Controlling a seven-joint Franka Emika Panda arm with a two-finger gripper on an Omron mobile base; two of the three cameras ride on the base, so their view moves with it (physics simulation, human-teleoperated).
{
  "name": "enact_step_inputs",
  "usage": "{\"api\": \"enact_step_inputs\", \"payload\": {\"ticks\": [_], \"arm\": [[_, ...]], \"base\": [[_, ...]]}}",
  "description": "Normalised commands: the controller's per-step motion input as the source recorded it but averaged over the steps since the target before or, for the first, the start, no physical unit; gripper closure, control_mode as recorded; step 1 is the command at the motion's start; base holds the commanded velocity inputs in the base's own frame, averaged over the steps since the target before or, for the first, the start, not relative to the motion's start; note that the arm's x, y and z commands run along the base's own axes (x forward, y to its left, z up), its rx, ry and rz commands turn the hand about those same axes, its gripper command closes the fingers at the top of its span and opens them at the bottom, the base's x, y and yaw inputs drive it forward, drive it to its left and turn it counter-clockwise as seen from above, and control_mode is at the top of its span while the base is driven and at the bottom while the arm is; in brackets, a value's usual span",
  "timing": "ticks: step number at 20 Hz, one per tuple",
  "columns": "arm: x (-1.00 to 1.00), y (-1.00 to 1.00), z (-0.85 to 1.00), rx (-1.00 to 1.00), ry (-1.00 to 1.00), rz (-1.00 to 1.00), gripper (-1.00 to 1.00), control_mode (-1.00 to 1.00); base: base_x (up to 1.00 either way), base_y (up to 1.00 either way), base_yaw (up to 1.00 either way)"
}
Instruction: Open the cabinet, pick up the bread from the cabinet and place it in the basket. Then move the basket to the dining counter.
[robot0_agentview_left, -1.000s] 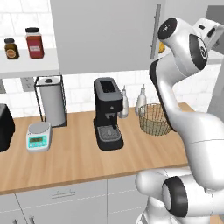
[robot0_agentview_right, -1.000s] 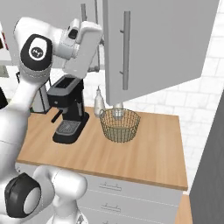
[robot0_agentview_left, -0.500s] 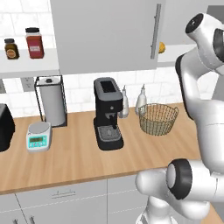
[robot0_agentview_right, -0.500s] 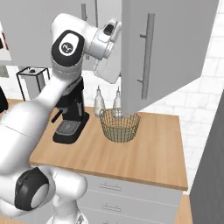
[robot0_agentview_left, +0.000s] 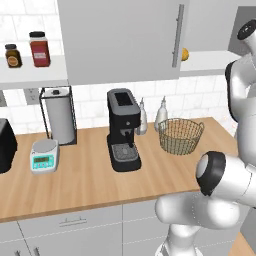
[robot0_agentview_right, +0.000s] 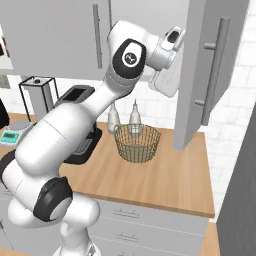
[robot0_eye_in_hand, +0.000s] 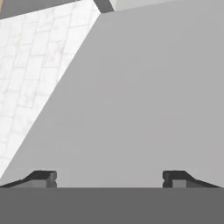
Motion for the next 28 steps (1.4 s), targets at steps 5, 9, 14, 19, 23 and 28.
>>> {"api": "enact_step_inputs", "payload": {"ticks": [5,9,14,19,23,28], "arm": [[0.21,-0.82,-0.2,0.01,0.01,0.09,-1.0,-1.0],[0.0,-0.03,-0.06,0.01,0.0,0.0,-1.0,-1.0],[0.0,-0.02,0.0,0.01,0.01,0.0,-1.0,-1.0],[-0.27,0.76,-0.05,0.04,0.0,0.0,-1.0,-1.0],[-0.1,1.0,-0.17,0.1,-0.01,0.06,-1.0,-1.0],[0.58,0.96,-0.58,0.36,-0.26,-0.23,-1.0,-1.0]], "base": [[0.0,0.0,0.0],[0.0,0.0,0.0],[0.0,0.0,0.0],[0.0,0.0,0.0],[0.0,0.0,0.0],[0.0,0.0,0.0]]}}
